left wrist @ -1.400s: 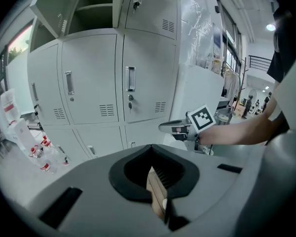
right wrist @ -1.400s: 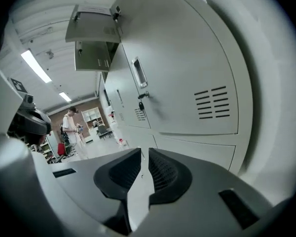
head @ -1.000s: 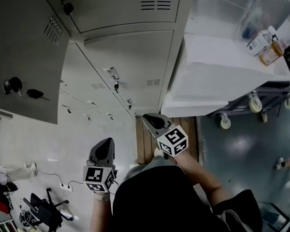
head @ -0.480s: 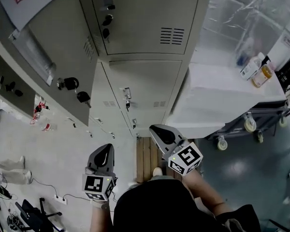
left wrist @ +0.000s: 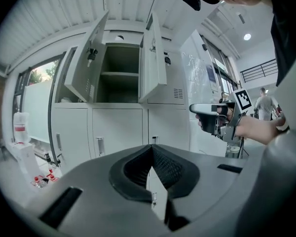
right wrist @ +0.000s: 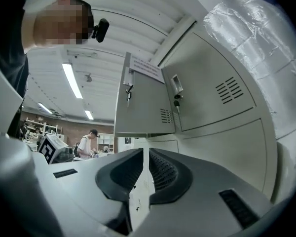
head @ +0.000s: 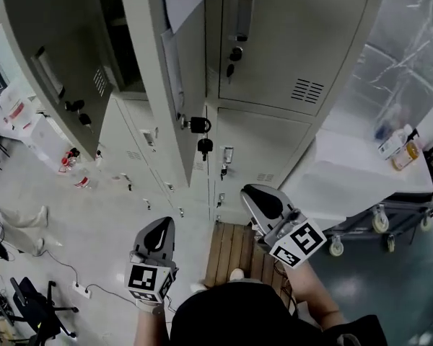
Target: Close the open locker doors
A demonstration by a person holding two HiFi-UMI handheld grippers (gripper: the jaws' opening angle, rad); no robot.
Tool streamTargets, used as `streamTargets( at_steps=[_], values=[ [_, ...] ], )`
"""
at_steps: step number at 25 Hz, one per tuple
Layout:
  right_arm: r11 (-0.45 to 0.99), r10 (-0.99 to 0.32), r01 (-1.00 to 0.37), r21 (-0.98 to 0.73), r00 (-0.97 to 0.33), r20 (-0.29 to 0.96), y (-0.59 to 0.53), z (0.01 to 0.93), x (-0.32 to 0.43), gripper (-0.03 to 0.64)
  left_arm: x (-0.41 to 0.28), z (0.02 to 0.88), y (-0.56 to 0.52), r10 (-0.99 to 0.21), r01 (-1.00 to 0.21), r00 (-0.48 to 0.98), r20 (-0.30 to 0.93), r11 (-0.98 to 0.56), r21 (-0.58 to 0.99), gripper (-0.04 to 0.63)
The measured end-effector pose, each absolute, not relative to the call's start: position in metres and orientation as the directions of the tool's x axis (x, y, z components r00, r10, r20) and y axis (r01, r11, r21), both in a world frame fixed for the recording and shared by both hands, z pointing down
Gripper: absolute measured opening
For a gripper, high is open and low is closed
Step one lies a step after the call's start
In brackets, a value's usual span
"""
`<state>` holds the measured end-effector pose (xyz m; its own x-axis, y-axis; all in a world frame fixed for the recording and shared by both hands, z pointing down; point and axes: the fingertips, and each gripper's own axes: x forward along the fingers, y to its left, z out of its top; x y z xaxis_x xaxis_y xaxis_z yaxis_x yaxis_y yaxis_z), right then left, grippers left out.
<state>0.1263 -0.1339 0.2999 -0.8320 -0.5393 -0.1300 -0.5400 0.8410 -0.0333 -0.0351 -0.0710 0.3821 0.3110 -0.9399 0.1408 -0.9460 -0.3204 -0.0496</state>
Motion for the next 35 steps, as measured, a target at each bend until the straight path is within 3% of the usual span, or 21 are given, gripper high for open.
streamTargets(
  at_steps=[2,6,10,23,35],
  values=[
    [0.860,-0.506,-0.510,-0.015,-0.849,-0.149,-0.132,0.287,0.111,0.054,-0.046,0.379,-0.068,-0.944,-0.948,0.303,0.130,-0.313,-0.058,0.018],
    [0.889,-0.449,-0.458,0.024,-0.879,-0.160,-0.127,0.269,0.079,0.187,-0.069,0.382,-0.060,-0.949,-0.954,0.286,0.131,-0.295,-0.056,0.018],
    [0.905,-0.399,-0.417,0.081,-0.900,-0.179,-0.118,0.255,0.051,0.221,-0.093,0.392,-0.050,-0.954,-0.960,0.265,0.141,-0.274,-0.048,0.018],
    [0.898,-0.379,-0.410,0.158,-0.905,-0.194,-0.109,0.245,-0.018,0.236,-0.164,0.422,-0.012,-0.955,-0.971,0.230,0.185,-0.239,-0.023,0.018],
    [0.947,-0.256,-0.290,0.139,-0.942,-0.217,-0.126,0.237,-0.081,0.233,-0.206,0.426,-0.008,-0.967,-0.993,0.104,0.231,-0.112,-0.024,0.018]
  ],
)
